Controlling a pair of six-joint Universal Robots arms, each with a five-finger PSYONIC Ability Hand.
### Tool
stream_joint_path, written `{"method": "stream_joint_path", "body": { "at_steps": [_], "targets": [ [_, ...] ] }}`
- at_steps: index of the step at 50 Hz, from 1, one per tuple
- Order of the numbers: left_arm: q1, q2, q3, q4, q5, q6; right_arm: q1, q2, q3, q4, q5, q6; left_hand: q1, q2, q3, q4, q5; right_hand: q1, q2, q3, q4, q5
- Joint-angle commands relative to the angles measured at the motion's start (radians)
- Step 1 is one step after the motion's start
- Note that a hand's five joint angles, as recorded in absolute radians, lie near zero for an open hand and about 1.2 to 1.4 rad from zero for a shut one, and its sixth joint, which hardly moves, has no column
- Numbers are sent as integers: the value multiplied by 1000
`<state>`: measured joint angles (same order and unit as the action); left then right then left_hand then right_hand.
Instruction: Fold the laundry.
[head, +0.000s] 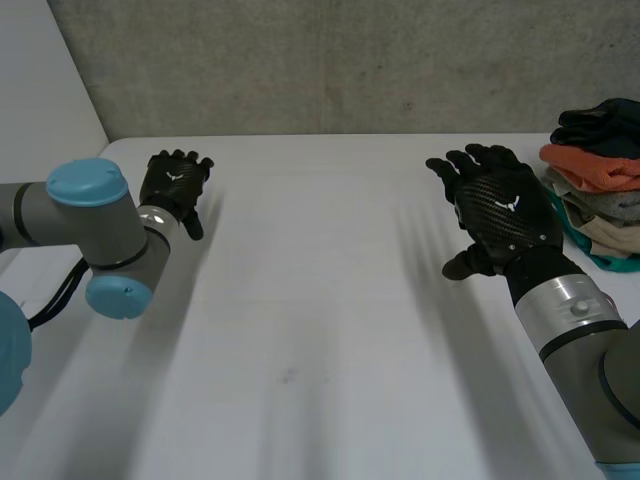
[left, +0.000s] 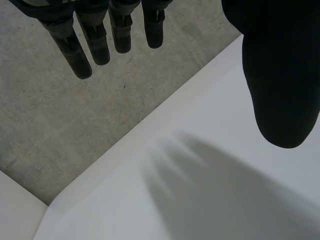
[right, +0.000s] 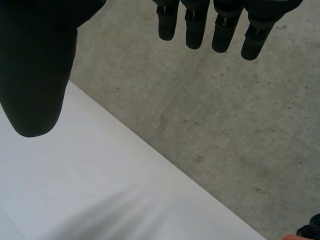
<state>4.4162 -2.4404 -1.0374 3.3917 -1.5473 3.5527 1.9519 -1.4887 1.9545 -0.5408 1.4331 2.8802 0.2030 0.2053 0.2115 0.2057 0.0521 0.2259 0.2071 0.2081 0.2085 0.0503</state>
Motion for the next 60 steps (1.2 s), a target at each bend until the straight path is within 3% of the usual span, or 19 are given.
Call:
{"method": "stream_joint_path", "body": {
  "at_steps": [1, 7, 13, 16, 31, 41, 45, 53, 60],
  "targets": [
    [11, -58, 88, -34, 13, 2, 1, -4, 4, -47, 44, -1, -28, -31, -37, -31, -52, -51, -33, -34, -34, -50],
    [16, -95, 122, -32, 52, 40, 2, 1, -2, -39, 55, -9, -28, -31, -37, -31, -52, -51, -33, -34, -34, -50],
    [75, -94, 137, -43, -169, 155, -1, 10, -9, -27, 53, -41, -28, -31, -37, -31, -52, -51, -33, -34, -34, -50],
    [114, -68, 100, -45, -212, 164, -1, 19, -14, -28, 50, -50, -28, -31, -37, -31, -52, -51, -33, -34, -34, -50],
    [226, 173, -222, -81, -34, 104, 7, 48, -32, -4, 35, -56, -28, -31, -37, -31, -52, -51, -33, -34, -34, -50],
    [269, 233, -294, -201, -25, 81, 10, 48, -34, 10, 23, -56, -28, -31, -37, -31, -52, -51, -33, -34, -34, -50],
    [275, 251, -308, -170, -25, 72, 13, 48, -34, 8, 21, -56, -28, -31, -37, -31, -52, -51, -33, -34, -34, -50],
    [256, 271, -303, 23, -19, 12, 1, 56, -43, -4, 26, -55, -28, -31, -37, -31, -52, -51, -33, -34, -34, -50],
    [209, 368, -308, 15, -17, -96, -30, 50, -88, 13, 21, -47, -28, -31, -37, -31, -52, -51, -33, -34, -34, -50]
  ]
}}
